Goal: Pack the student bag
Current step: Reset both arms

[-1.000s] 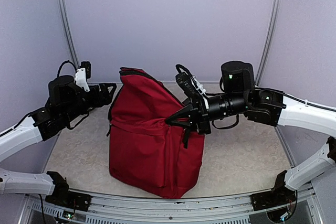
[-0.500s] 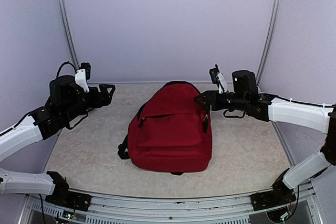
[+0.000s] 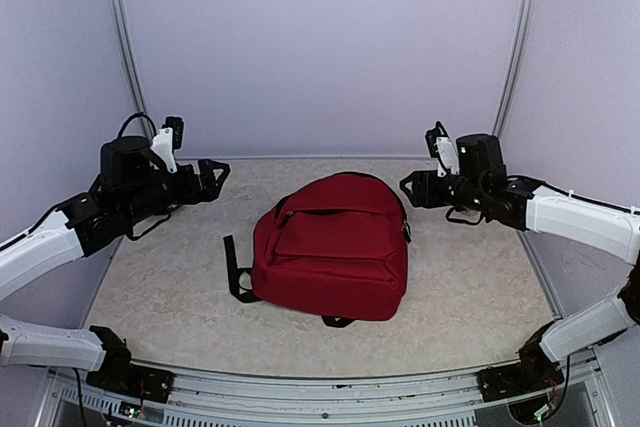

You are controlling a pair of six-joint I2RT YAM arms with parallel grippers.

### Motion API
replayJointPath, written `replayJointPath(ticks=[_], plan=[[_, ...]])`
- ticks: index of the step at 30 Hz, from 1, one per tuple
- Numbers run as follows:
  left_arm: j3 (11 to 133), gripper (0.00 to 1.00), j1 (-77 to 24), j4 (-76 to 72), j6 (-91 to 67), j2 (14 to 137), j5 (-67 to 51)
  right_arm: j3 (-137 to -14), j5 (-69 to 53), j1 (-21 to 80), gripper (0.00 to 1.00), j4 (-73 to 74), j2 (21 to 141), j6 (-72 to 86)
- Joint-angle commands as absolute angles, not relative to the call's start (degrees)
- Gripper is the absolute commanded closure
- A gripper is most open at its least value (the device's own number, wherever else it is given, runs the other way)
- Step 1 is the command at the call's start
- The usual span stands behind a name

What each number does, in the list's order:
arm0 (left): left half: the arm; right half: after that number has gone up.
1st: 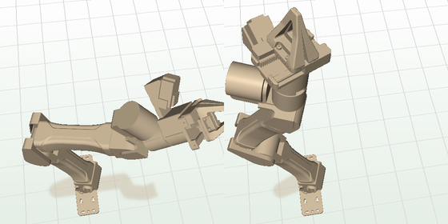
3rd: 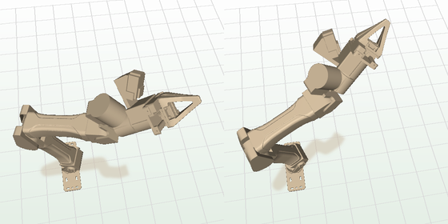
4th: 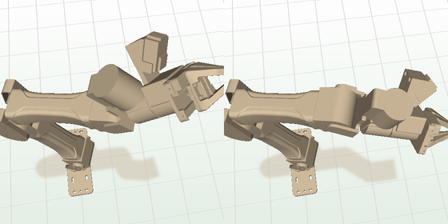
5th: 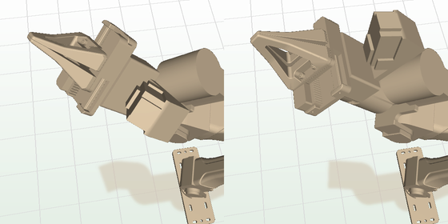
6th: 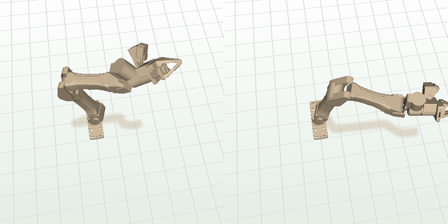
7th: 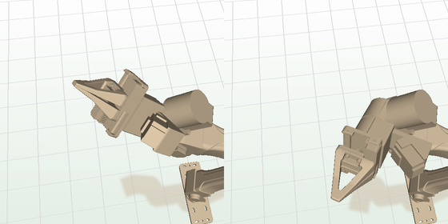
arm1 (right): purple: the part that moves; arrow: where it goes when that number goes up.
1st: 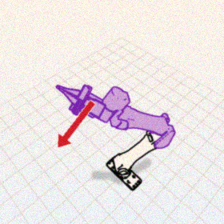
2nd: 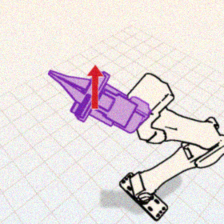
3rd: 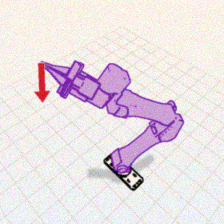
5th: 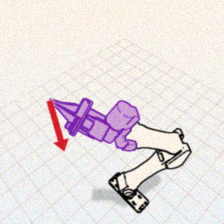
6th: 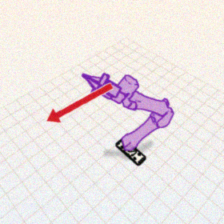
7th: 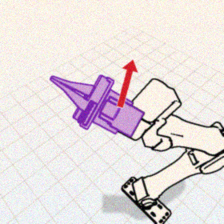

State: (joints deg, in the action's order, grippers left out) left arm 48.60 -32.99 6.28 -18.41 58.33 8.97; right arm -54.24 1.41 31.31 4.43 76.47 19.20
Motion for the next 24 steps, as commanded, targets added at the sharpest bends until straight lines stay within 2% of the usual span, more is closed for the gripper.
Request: replayJointPath(ticks=[1,7,10,15,19,24], plan=[[53.12,0.01,-31.99,10.77,-15.28,59.49,4.58,-55.26,5.31,30.2,0.2,8.66,71.75,15.02],[57.55,0.01,-27.84,13.99,-12.37,62.54,1.46,-50.54,4.26,25.05,0.16,9.78,66.16,15.03],[57.98,0.01,-24.56,13.4,-13.96,63.35,3.51,-46.75,0.7,21.35,0.15,8.79,63.3,16.57],[52.25,0.01,-19.77,8.19,-16.22,61.68,10.93,-39.18,0.6,13.43,0.0,7.21,57.78,19.63],[47.41,0.01,-10.58,6.49,-20.34,59.8,9.09,-32.49,-0.64,6.88,0.0,3.61,53.21,20.34],[46.18,0.01,-7.1,4.98,-22.12,61.52,6.51,-23.94,5.23,5.45,0.0,-2.36,49.65,20.93]])
